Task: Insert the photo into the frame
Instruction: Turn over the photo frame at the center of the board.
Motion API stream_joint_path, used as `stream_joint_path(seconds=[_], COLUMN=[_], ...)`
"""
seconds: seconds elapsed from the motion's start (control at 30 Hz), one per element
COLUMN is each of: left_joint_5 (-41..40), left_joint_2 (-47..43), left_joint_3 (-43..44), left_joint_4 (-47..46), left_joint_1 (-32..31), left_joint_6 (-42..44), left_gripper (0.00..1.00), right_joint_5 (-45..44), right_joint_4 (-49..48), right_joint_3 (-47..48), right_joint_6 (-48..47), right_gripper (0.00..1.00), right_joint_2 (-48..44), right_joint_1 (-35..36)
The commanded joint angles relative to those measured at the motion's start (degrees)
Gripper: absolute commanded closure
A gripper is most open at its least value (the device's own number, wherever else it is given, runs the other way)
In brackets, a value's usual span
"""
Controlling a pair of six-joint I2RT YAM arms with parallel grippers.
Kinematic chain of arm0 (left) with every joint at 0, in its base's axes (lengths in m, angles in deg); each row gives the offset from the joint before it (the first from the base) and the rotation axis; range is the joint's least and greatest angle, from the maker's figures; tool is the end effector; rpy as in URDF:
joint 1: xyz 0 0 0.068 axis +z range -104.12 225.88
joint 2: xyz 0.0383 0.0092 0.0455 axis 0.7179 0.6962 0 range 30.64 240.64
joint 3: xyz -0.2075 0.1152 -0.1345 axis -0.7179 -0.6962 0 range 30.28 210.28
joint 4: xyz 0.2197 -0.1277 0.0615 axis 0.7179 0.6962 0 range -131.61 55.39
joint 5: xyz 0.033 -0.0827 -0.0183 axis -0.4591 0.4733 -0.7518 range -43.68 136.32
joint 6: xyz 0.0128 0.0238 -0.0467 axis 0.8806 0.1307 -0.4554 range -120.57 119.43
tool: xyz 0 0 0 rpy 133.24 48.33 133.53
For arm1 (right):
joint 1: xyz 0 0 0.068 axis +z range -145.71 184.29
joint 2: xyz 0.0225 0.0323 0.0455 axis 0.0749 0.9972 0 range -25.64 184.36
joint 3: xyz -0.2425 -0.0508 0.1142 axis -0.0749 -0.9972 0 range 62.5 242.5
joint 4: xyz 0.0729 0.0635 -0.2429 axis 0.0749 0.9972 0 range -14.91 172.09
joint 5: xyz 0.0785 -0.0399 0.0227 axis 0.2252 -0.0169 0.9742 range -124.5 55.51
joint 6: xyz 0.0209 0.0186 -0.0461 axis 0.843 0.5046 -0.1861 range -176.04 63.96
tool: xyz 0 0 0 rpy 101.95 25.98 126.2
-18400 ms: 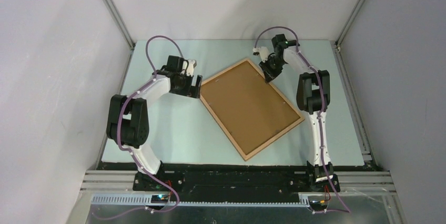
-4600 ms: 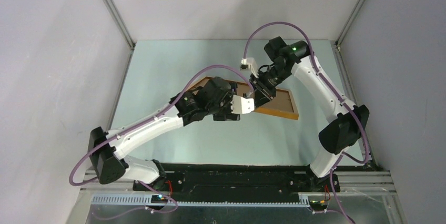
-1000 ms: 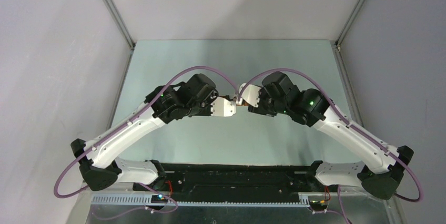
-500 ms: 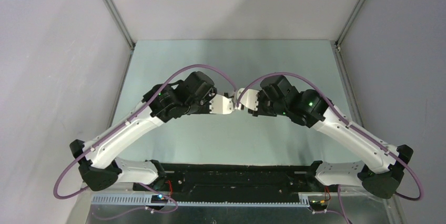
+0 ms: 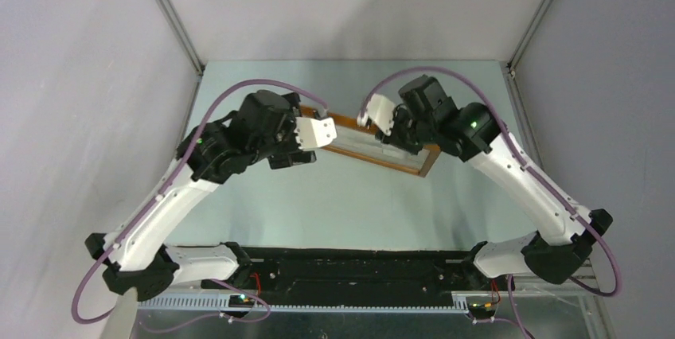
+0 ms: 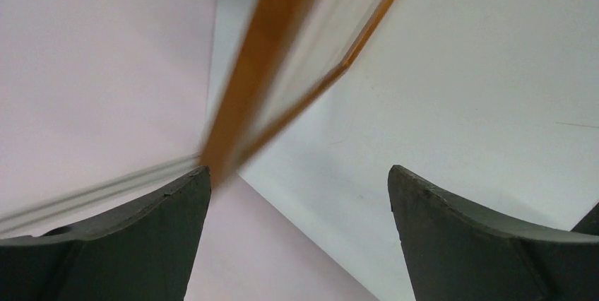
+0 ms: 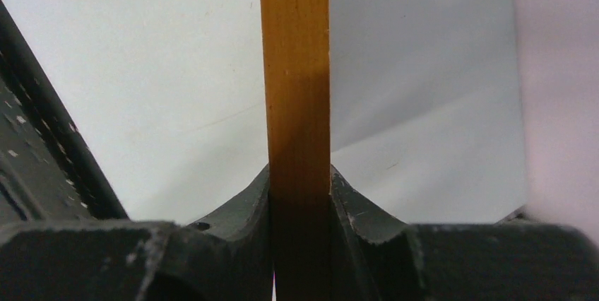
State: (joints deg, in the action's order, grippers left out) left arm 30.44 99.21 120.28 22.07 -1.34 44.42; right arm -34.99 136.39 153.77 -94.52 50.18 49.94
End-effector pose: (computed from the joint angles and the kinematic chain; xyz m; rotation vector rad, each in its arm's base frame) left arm 0.1498 -0.1475 0.4318 1.5506 1.6879 0.2993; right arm 0.1763 0.1797 0.4139 -1.5857 1.7635 0.0499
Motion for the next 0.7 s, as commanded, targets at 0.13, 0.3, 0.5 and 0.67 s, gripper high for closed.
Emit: stream_joint_path(seconds=[0.13, 0.3, 0.5, 0.67], left_joint_5=[2.86, 4.1, 4.95, 5.37], left_joint_2=[-8.04, -11.23, -12.64, -12.79], left_joint_3=[1.17, -3.36, -7.18, -9.09], left_joint_4=[-1.75, -2.21, -2.86, -3.55], left_joint_1=[4.7, 6.4, 6.96, 7.17], left_joint_6=[-4.38, -5.9, -7.41, -8.08], left_gripper=[0.0, 0.0, 0.0, 0.0], right_joint_5=[10.45, 17.88, 24.79, 31.34], right_joint_4=[2.84, 4.59, 0.55, -5.04], right_joint_3=[21.17, 26.94, 25.41, 18.19], right_joint_6=[17.26, 25.81, 33.54, 39.79], right_gripper=[1.0, 1.0, 1.0, 1.0], right_joint_2=[8.93, 14.35, 17.71, 16.79], right_joint_1=[-12.59, -20.27, -28.1, -34.88])
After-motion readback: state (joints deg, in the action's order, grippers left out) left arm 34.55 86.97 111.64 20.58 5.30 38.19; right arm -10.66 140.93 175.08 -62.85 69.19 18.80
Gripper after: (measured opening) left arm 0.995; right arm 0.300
